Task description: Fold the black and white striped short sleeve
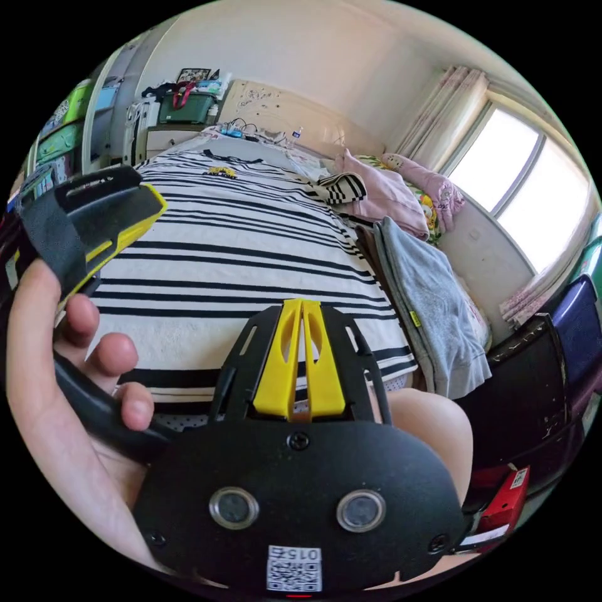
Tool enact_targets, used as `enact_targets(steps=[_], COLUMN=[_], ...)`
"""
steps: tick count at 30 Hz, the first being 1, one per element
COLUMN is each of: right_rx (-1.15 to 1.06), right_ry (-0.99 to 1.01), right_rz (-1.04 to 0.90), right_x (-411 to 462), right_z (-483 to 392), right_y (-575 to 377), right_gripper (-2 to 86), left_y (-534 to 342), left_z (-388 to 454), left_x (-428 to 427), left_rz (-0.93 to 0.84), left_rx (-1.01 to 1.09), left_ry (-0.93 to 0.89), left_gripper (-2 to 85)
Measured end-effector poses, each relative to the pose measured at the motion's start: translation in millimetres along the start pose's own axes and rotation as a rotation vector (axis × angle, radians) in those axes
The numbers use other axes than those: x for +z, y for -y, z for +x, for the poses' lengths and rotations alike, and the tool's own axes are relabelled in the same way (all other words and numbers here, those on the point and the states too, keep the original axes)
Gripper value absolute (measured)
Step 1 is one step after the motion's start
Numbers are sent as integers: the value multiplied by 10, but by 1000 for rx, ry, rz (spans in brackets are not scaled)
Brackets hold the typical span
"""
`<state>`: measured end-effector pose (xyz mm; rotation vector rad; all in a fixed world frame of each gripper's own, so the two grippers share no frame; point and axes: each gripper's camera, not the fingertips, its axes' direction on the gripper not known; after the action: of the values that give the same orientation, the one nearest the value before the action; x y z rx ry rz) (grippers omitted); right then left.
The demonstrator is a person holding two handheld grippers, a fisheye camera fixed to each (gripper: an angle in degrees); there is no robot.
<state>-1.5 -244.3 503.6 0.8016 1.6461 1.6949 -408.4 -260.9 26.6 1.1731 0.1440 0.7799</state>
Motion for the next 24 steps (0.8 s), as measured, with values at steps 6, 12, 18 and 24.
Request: enact_targets(steps=[6,12,18,24], right_rx=[35,-126,-276,-272], right_ry=[-95,-306,-298,-336], right_rz=[-105,-226,-511,-505], right_x=[-151,-198,66,-18], right_z=[-196,-769,-1330,-1581], right_y=[301,711,883,881], right_gripper=[-10,-10,-7,-5], left_y=[23,136,255,315], left_z=[10,-188,-391,-484], left_x=[-20,42,54,120], left_rz=[9,14,48,36], left_rx=[57,-13,-102,-126], left_ry=[-12,-45,-8,16], left_gripper=[-9,-9,-9,-9])
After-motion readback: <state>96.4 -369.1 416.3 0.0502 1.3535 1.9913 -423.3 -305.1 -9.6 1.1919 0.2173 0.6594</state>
